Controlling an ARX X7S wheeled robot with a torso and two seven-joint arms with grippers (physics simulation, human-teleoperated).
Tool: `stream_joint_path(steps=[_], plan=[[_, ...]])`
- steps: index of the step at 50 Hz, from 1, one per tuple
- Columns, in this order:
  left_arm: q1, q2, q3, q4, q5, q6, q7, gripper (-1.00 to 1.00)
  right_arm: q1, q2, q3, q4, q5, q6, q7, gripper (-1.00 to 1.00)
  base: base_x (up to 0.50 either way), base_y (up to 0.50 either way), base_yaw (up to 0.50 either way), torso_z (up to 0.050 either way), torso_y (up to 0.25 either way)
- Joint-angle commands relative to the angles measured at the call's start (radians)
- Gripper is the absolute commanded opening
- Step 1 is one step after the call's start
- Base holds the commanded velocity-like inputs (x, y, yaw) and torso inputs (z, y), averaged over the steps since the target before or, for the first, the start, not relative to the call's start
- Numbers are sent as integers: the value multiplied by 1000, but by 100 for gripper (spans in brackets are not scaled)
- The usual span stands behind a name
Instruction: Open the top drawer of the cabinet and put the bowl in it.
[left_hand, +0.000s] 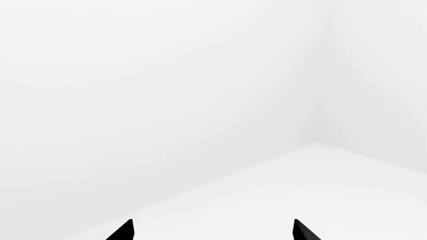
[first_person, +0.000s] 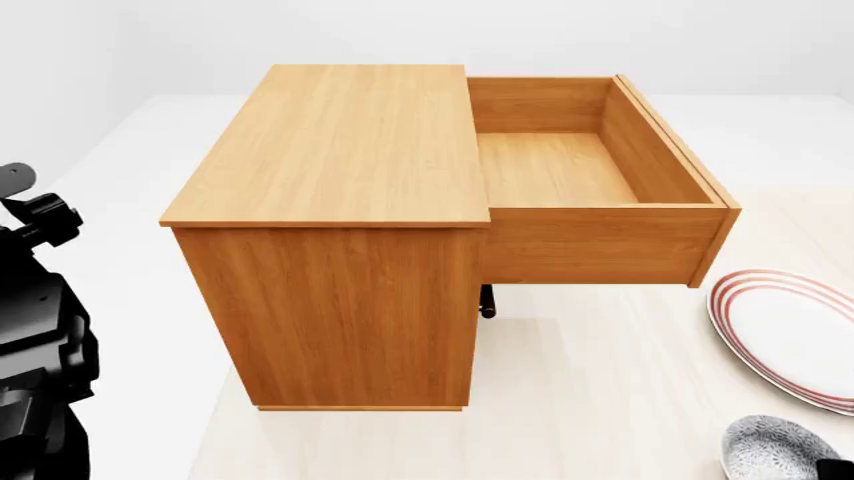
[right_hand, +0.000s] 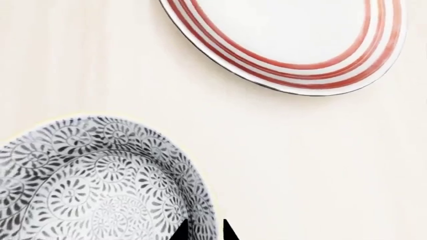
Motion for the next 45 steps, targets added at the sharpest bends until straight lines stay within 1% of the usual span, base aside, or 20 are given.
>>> stream_joint_path(steps=[1, 9, 27, 39, 45], plan=[[1, 0, -1, 0, 0, 1, -1, 100, -23, 9, -12, -25, -12, 0, -21, -100, 0, 0, 0, 0, 0], [1, 2, 0, 0, 0, 0, -3, 100, -22, 36, 2, -56, 2, -18, -5, -100, 0, 0, 0, 0, 0], [-1, 3, -2, 0, -1, 0, -3, 100, 3, 179, 53, -236, 61, -45, 40, -100, 0, 0, 0, 0, 0], [-1, 2, -4, 0, -1, 0, -3, 100, 58, 247, 107, -337, 64, -5, 88, -100, 0, 0, 0, 0, 0], [-1, 2, -5, 0, -1, 0, -3, 100, 124, 256, 176, -358, 60, 71, 131, -100, 0, 0, 0, 0, 0]])
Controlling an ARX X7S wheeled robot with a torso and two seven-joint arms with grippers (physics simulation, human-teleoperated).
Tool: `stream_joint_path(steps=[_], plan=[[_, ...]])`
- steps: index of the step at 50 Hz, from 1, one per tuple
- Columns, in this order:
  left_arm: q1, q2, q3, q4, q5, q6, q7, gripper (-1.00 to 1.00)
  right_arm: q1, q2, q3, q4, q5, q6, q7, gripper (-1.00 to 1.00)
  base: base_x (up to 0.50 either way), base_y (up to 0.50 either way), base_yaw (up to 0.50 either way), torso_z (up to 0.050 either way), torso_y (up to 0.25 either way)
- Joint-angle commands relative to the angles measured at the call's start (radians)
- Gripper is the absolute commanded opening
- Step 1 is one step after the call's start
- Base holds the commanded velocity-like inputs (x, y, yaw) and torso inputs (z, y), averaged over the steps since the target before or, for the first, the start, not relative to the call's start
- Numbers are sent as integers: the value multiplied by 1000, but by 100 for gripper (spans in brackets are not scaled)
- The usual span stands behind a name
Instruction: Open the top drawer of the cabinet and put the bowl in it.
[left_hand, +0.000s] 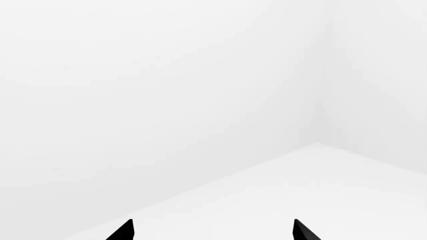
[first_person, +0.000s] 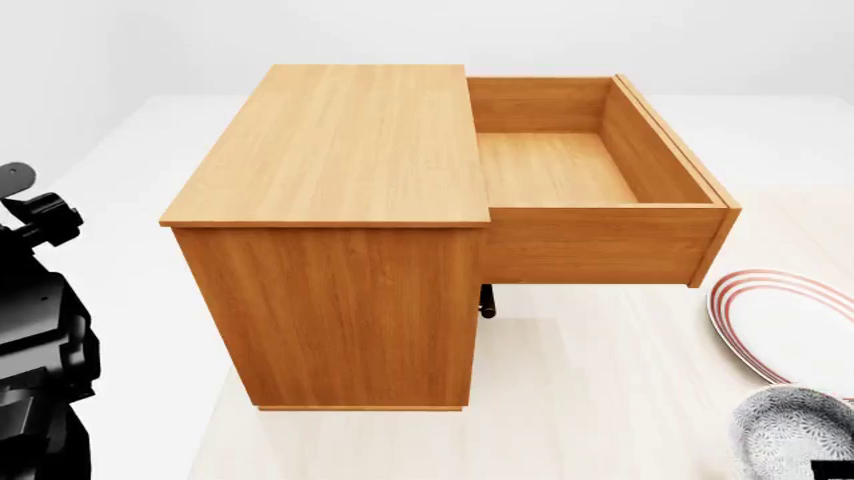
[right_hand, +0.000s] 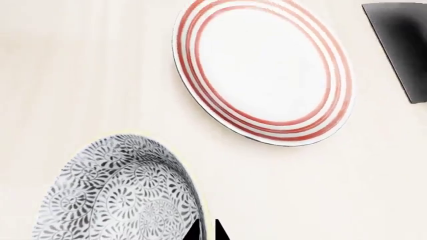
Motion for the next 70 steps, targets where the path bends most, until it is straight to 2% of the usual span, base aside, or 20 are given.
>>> stream_joint_path(steps=[1, 12, 16, 20, 28, 36, 47, 70], plan=[[0, 0, -2, 0, 0, 0, 0, 100, 141, 43, 109, -65, -11, 103, 70, -100, 0, 0, 0, 0, 0], [0, -3, -6, 0, -1, 1, 2, 100, 325, 41, 299, -96, -31, 386, 165, -100, 0, 0, 0, 0, 0], [0, -4, -8, 0, -1, 1, 3, 100, 457, -47, 380, -65, -99, 583, 197, -100, 0, 0, 0, 0, 0], [1, -6, -11, 0, -2, 1, 4, 100, 622, -147, 402, -21, -209, 747, 194, -100, 0, 0, 0, 0, 0], [0, -8, -16, 0, -2, 0, 5, 100, 947, -327, 319, 90, -477, 894, 94, -100, 0, 0, 0, 0, 0], [-1, -11, -20, 0, -2, -2, 6, 100, 1182, -491, 147, 206, -709, 884, -21, -100, 0, 0, 0, 0, 0], [-3, -14, -23, 0, -1, -3, 7, 100, 1411, -724, -31, 473, -946, 748, -123, -100, 0, 0, 0, 0, 0], [-3, -14, -28, 0, 1, -4, 3, 100, 1480, -1159, -220, 858, -1071, 470, -364, -100, 0, 0, 0, 0, 0]])
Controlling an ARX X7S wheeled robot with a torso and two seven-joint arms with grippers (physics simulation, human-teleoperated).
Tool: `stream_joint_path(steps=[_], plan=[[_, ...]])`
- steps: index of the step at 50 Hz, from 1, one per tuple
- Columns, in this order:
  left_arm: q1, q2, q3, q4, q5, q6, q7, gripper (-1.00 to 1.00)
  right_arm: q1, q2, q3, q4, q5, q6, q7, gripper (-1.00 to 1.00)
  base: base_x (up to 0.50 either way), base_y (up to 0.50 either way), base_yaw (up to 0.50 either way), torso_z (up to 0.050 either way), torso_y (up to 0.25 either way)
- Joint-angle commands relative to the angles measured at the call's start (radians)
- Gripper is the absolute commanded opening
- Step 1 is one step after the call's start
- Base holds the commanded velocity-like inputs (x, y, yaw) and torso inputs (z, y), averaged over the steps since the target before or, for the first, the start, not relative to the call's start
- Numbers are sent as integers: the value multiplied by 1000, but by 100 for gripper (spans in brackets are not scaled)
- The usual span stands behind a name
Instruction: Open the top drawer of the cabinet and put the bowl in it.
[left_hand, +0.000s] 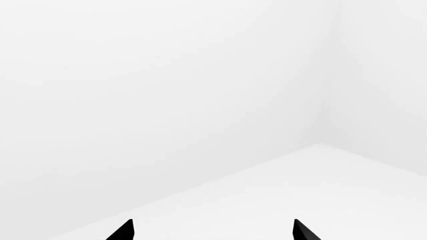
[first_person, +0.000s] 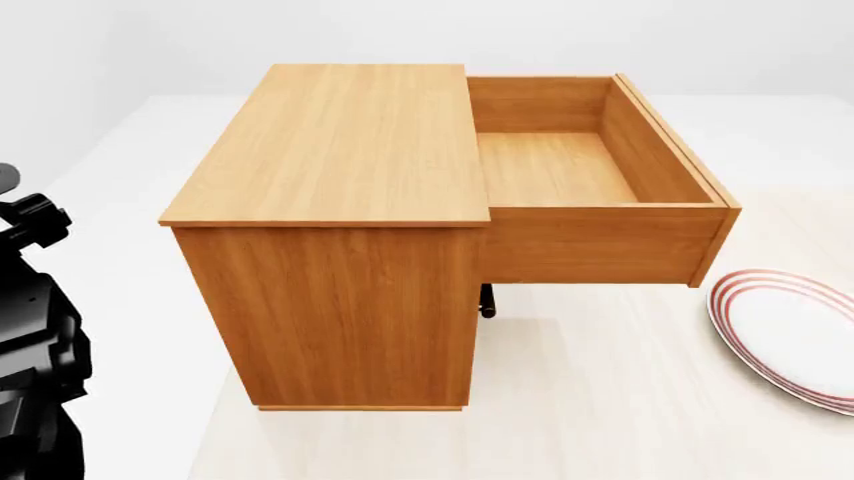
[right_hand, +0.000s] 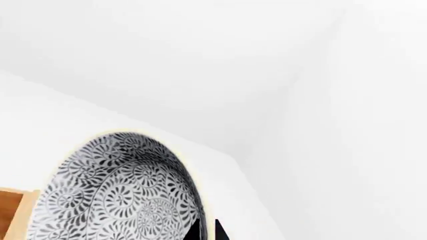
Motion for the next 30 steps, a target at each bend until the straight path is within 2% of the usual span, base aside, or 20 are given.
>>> stream_joint_path(steps=[1, 8, 30], plan=[[0, 1, -1, 0, 1, 1, -2, 100, 43, -225, -101, 211, -97, -144, -123, -100, 0, 0, 0, 0, 0], [4, -1, -4, 0, 0, 1, -1, 100, 25, -310, -122, 283, -102, -190, -175, -100, 0, 0, 0, 0, 0], [9, -2, -9, 0, -1, 4, 1, 100, -99, -463, -217, 438, -132, -251, -309, -100, 0, 0, 0, 0, 0]])
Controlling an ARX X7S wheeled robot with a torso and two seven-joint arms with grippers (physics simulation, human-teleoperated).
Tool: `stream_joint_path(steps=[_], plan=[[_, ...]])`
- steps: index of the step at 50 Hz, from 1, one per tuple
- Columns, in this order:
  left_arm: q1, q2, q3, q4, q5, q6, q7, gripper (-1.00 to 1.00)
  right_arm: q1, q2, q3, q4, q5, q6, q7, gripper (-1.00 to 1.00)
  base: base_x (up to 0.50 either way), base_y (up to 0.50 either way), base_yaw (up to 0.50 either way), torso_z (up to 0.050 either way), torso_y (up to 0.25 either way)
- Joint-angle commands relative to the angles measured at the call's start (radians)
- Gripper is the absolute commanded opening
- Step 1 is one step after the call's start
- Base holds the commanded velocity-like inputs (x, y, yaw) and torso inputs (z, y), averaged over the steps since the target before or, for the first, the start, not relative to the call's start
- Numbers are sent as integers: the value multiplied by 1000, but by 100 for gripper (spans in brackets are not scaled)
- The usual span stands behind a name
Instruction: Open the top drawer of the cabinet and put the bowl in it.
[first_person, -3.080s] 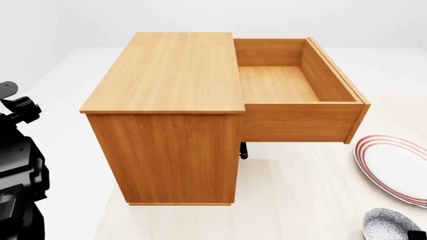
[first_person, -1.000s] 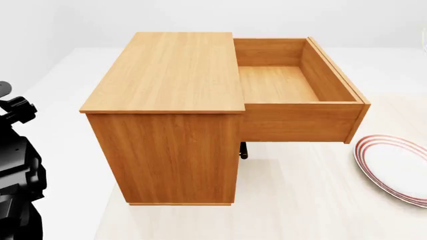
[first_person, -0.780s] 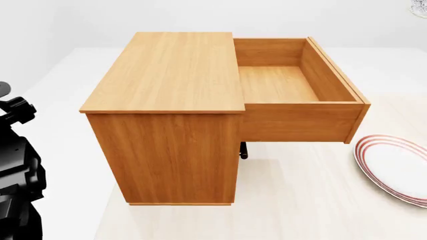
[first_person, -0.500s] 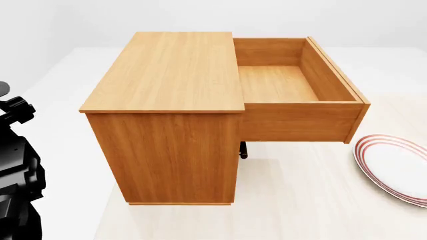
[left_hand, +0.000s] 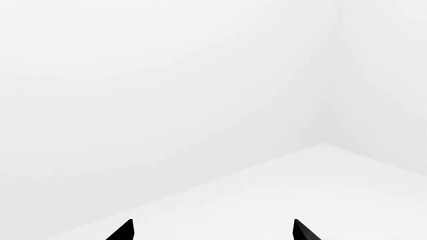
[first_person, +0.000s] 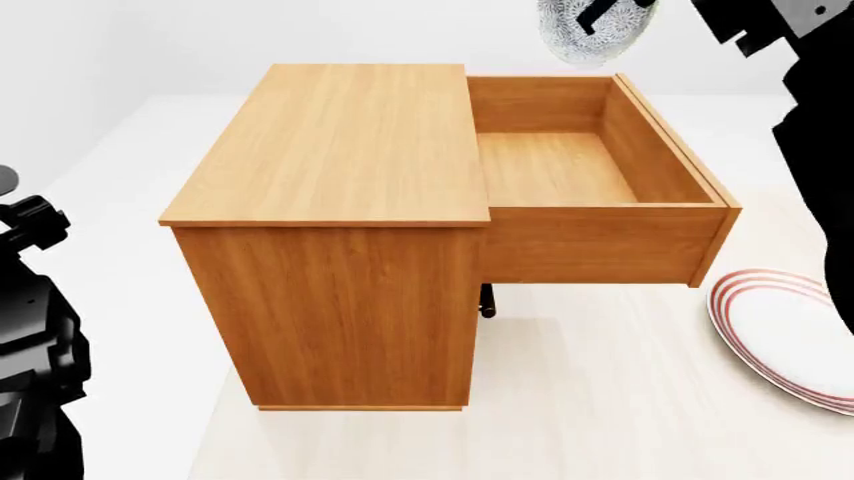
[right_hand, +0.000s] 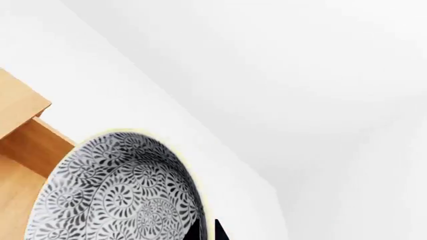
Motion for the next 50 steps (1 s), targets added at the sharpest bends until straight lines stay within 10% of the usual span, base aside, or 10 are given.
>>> stream_joint_path(steps=[1, 42, 50], plan=[[5, 0, -3, 0, -1, 2, 1, 100, -39, -86, -57, 104, -50, -42, -74, -100, 0, 0, 0, 0, 0], [24, -3, -20, 0, 0, 6, 4, 100, -158, -190, -130, 325, 74, -104, -145, -100, 0, 0, 0, 0, 0], [26, -3, -21, 0, 0, 7, 4, 100, -166, -187, 114, 334, -35, -56, -138, -100, 0, 0, 0, 0, 0]])
